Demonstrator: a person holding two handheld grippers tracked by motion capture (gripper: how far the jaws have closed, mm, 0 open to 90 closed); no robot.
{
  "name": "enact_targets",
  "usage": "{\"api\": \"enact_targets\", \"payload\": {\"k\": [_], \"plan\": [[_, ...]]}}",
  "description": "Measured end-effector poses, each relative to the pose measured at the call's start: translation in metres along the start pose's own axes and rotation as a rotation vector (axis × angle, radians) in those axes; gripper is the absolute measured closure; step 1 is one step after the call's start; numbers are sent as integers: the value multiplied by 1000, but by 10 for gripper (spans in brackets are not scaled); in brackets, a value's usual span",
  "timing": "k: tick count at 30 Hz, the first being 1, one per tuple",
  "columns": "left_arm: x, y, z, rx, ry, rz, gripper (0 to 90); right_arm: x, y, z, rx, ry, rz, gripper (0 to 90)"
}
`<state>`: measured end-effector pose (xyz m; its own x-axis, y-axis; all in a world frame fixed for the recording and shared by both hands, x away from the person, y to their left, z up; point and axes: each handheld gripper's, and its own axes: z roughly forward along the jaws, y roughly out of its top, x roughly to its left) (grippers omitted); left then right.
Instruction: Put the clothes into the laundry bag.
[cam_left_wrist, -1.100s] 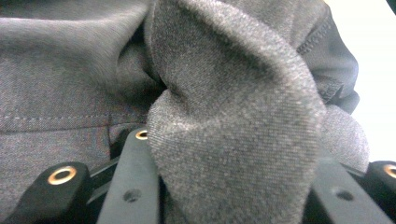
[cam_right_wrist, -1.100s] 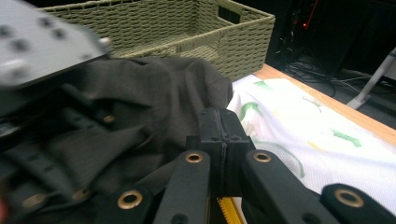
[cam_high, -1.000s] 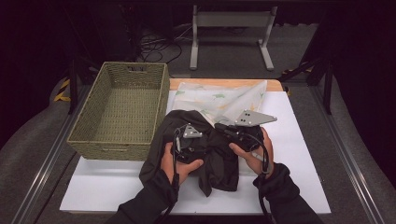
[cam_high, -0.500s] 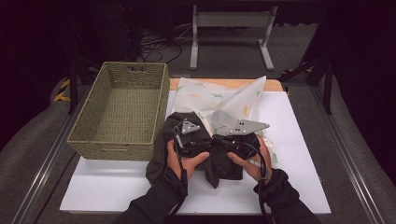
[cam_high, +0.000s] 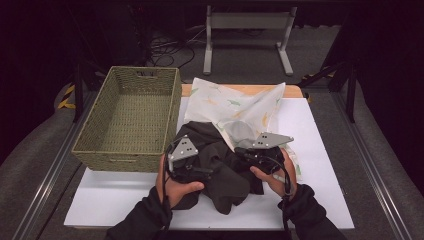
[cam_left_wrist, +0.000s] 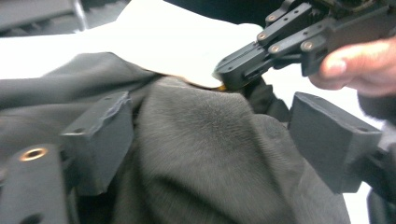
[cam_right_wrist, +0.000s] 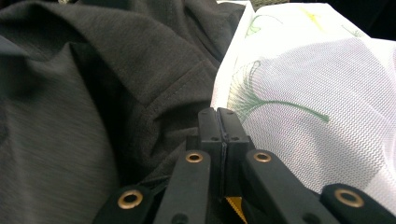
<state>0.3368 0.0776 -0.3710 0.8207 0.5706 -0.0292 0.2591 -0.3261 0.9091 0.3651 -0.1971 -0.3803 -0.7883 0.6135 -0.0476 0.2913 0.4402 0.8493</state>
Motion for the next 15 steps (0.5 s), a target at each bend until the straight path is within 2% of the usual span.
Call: {"api": "enact_targets", "payload": {"k": [3, 5, 6, 7, 9, 10, 11, 12, 13, 14, 15], "plan": [[6, -1, -23, -16, 21, 33, 126, 0, -1, 0, 1, -5, -5, 900], [11, -2, -34, 5, 38, 71, 111, 1, 0, -1, 3, -7, -13, 900], [15, -4, -37, 12, 39, 70, 100, 1, 0, -1, 2, -7, -14, 900], [18, -7, -38, 32, 14, 73, 88, 1, 0, -2, 1, -6, -13, 900], [21, -17, -32, 117, -25, 97, 66, 1, 0, -2, 1, -6, -14, 900], [21, -24, -25, 157, -79, 103, 65, 1, 0, -2, 0, -6, -14, 900], [20, -30, -19, 180, -118, 101, 65, 2, 0, -2, 1, -3, -13, 900], [18, -34, -13, 188, -141, 100, 66, 2, 0, -1, 3, -2, -15, 900], [16, -39, -4, 217, -153, 127, 75, 2, 0, -1, 5, 1, -16, 900], [16, -39, -4, 217, -153, 127, 80, 2, 0, -1, 5, 1, -16, 900], [13, -42, 4, 240, -154, 134, 80, 3, 0, 0, 5, 3, -15, 900]]}}
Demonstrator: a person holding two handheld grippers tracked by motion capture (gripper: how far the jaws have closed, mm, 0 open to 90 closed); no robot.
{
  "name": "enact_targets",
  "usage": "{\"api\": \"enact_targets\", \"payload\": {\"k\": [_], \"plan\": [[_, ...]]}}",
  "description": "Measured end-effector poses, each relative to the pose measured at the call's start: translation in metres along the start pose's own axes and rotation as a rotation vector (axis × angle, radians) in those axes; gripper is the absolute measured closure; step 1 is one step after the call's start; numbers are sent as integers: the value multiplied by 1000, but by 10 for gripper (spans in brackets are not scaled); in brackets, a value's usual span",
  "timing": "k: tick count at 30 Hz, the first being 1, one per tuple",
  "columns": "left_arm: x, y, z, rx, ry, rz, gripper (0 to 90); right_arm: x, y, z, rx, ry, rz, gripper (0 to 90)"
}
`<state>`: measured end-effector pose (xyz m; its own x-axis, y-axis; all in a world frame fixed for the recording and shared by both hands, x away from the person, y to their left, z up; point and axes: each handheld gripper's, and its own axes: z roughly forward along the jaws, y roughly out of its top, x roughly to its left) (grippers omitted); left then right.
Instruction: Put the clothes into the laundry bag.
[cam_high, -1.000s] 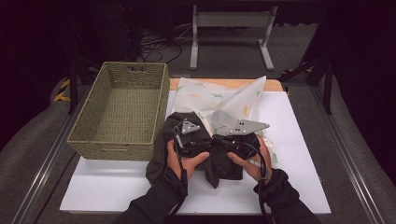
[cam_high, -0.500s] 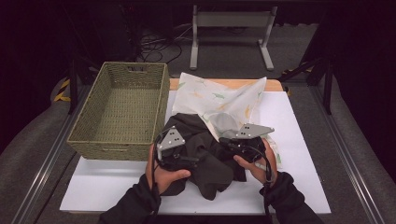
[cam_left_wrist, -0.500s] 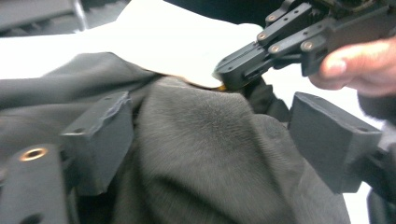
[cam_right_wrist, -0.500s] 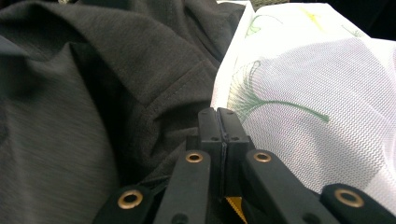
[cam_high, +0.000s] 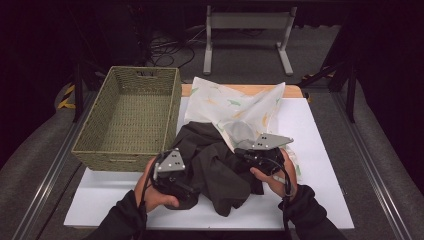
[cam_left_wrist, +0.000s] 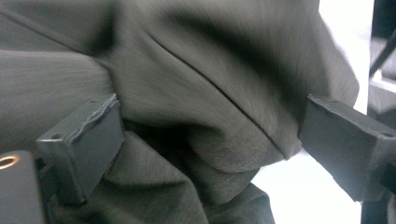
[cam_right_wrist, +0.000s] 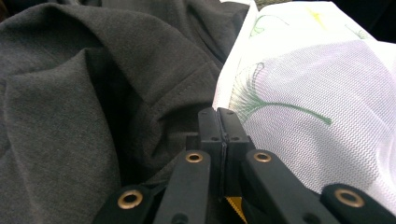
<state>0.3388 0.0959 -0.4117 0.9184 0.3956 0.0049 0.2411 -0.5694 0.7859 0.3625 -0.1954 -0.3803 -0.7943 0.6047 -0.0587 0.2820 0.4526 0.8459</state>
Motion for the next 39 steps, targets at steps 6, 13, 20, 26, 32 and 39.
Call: {"api": "enact_targets", "payload": {"k": [6, 13, 20, 26, 32, 39], "plan": [[-15, 10, 28, -7, 9, 38, 93, 3, 0, 3, 2, 9, -2, 900], [-14, 30, 47, -26, 95, -48, 181, 8, 1, 6, -5, 16, -5, 900], [-4, 32, 67, -13, 130, -77, 574, 9, 1, 6, -27, 68, 36, 900], [-7, 36, 69, -41, 169, -80, 703, 10, 11, -3, -96, 111, 57, 900], [-12, 48, 63, -82, 195, -86, 715, 15, 27, -16, -155, 142, 50, 900], [-10, 74, 50, -169, 221, -126, 726, 15, 43, -32, -218, 153, 54, 900]]}}
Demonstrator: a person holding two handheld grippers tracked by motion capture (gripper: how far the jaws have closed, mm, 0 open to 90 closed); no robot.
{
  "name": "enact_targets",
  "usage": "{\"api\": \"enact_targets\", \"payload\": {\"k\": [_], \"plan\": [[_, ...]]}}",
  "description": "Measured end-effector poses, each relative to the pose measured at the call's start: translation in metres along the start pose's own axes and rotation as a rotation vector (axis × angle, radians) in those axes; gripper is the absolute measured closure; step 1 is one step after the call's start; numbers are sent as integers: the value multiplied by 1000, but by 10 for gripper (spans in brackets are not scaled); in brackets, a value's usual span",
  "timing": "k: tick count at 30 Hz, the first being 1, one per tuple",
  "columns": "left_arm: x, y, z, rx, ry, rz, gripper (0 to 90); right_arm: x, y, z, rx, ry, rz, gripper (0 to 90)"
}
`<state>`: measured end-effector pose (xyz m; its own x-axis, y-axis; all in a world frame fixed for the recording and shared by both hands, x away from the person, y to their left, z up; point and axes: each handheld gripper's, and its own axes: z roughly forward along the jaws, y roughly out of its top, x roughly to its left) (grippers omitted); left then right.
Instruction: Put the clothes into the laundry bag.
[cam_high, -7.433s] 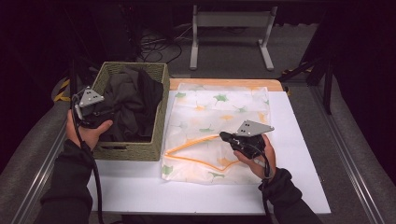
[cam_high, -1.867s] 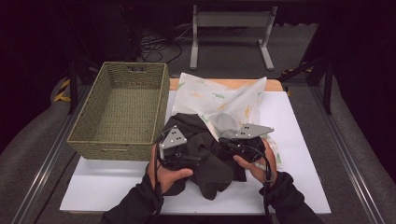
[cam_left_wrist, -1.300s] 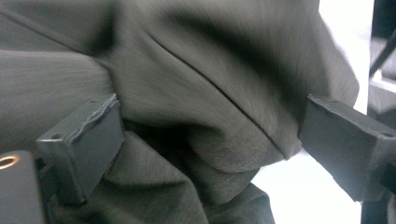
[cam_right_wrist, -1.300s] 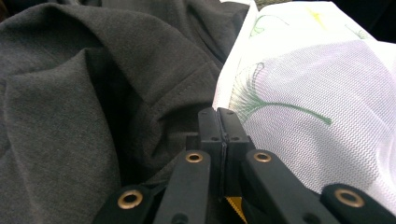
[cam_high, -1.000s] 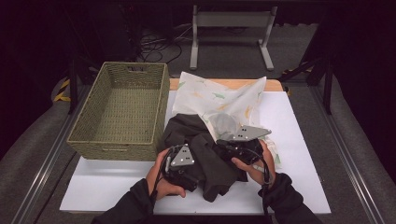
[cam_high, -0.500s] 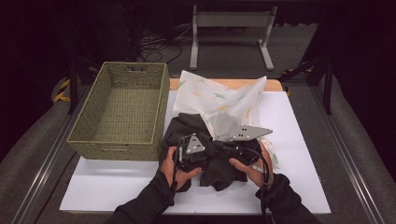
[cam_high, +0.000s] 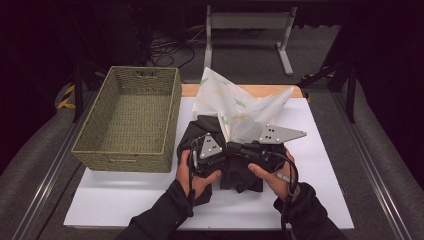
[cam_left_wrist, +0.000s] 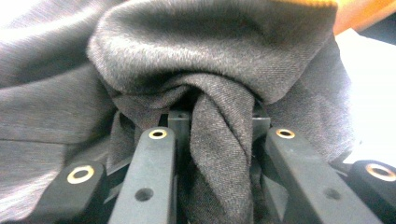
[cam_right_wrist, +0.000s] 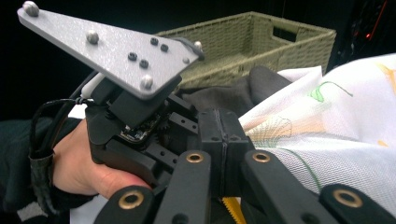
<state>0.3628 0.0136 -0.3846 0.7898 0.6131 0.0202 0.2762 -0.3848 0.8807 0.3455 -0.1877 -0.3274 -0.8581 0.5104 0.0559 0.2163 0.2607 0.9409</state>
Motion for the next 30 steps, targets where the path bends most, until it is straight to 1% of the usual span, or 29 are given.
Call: {"api": "enact_targets", "payload": {"k": [1, 2, 3, 4, 5, 6, 8, 9, 11, 12, 13, 14, 15, 16, 17, 19, 20, 21, 22, 23, 24, 25, 27, 29, 30], "plan": [[1, 3, 0, -6, -2, -14, 726, -1, 2, -1, -8, 1, 3, 900], [1, 7, 0, -17, 4, -44, 726, -2, 3, -3, -19, 7, 10, 900], [2, 10, -2, -33, 15, -66, 726, -2, 5, -6, -29, 7, 12, 900], [4, 13, -1, -39, 16, -86, 726, -2, 7, -7, -34, 6, 9, 900], [6, 13, 0, -39, 17, -104, 725, -2, 8, -9, -37, 10, 9, 900], [8, 13, 4, -37, 31, -128, 724, -2, 8, -9, -37, 6, 8, 900], [13, 9, 12, -40, 51, -154, 723, -2, 7, -9, -24, 2, 10, 900], [19, 5, 19, -47, 60, -207, 723, -3, 5, -9, -10, 1, 9, 900], [26, -2, 25, -74, 68, -258, 721, -4, -2, -5, 23, -13, 9, 900], [30, -7, 28, -94, 61, -310, 719, -5, -7, -4, 42, -26, 3, 900], [33, -9, 29, -99, 49, -332, 713, -7, -13, -2, 61, -36, 3, 900], [36, -13, 31, -111, 50, -351, 710, -9, -17, -1, 72, -41, 5, 900], [38, -15, 32, -114, 48, -352, 703, -11, -23, 1, 92, -56, 2, 900], [38, -15, 32, -114, 48, -352, 687, -11, -23, 1, 92, -56, 2, 900], [41, -16, 34, -93, 36, -329, 687, -13, -29, 2, 112, -72, -8, 900], [41, -17, 34, -92, 8, -284, 615, -14, -37, 6, 162, -107, -51, 900], [40, -18, 33, -77, 5, -256, 563, -15, -41, 7, 177, -117, -59, 900], [41, -19, 30, -32, -2, -222, 493, -16, -45, 8, 187, -115, -59, 900], [42, -20, 28, -23, -4, -208, 396, -18, -49, 8, 201, -126, -64, 900], [43, -22, 20, -14, -4, -158, 306, -19, -51, 8, 205, -132, -63, 900], [44, -24, 15, 5, -12, -123, 252, -21, -53, 7, 207, -132, -57, 900], [44, -25, 9, 31, -13, -103, 223, -23, -55, 7, 208, -138, -51, 900], [42, -27, -3, 58, -9, -46, 132, -25, -57, 6, 206, -139, -42, 900], [37, -29, -12, 110, 2, 22, 106, -25, -57, 5, 205, -138, -41, 900], [35, -32, -16, 125, -1, 55, 89, -25, -57, 4, 206, -137, -45, 900]]}}
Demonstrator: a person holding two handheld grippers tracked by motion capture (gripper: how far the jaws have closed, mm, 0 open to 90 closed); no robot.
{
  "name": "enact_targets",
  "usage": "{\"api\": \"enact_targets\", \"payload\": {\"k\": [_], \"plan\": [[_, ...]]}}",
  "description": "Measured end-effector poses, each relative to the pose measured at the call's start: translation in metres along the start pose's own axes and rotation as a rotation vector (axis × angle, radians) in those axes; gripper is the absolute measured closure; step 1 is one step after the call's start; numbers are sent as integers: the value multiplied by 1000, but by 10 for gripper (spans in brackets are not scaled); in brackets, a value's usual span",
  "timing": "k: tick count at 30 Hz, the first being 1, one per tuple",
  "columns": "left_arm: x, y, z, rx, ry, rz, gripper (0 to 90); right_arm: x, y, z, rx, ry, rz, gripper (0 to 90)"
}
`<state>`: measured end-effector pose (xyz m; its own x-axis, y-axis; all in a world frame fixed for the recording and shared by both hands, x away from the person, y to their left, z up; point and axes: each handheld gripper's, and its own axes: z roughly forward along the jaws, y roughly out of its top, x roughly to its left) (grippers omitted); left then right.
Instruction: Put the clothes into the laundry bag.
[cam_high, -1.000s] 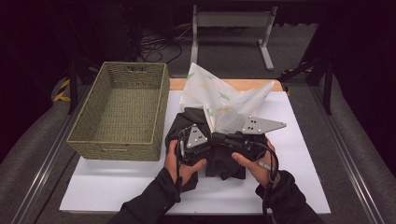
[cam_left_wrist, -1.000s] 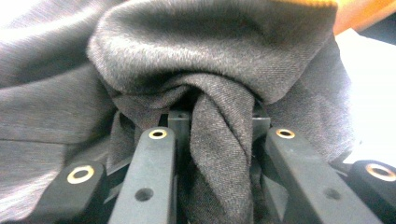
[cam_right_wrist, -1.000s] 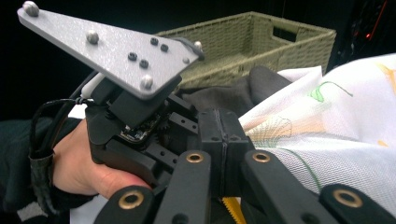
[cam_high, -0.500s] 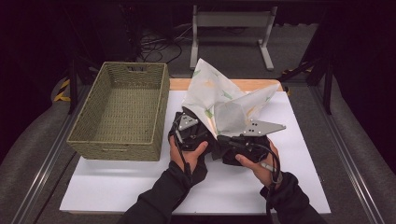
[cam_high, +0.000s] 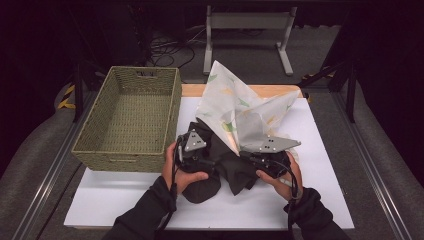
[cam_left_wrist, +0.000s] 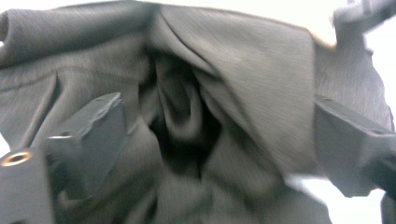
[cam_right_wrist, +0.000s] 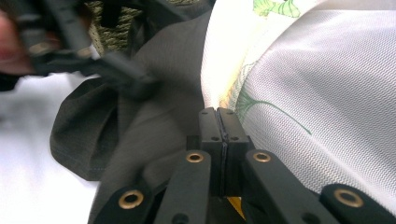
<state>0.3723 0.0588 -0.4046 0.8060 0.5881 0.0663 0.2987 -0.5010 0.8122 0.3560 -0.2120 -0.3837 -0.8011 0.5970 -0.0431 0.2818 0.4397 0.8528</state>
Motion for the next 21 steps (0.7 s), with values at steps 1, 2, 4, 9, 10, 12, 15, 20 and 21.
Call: {"api": "enact_targets", "payload": {"k": [1, 2, 4, 9, 10, 12, 15, 20, 21], "plan": [[-2, -4, -3, 21, -9, 26, 86, 1, 0, -1, 0, 2, -2, 900], [-5, -10, -5, 58, -19, 38, 79, 1, 0, -2, 0, 3, -3, 900], [-8, -23, -6, 112, -31, 64, 61, 1, -2, -3, -1, 7, 3, 900], [-8, -42, 13, 192, -34, 60, 39, 3, -4, 1, 18, 40, -3, 900], [-8, -42, 13, 192, -34, 60, 41, 4, -5, 3, 24, 40, -10, 900], [-8, -46, 21, 206, -17, 73, 65, 5, -5, 4, 28, 39, -15, 900], [-3, -49, 24, 171, 0, 60, 201, 5, -7, 7, 34, 46, -17, 900], [0, -45, 18, 106, -27, 76, 724, 7, -6, 12, 34, 84, -19, 900], [0, -44, 14, 75, -49, 66, 746, 8, -4, 12, 23, 113, -5, 900]]}}
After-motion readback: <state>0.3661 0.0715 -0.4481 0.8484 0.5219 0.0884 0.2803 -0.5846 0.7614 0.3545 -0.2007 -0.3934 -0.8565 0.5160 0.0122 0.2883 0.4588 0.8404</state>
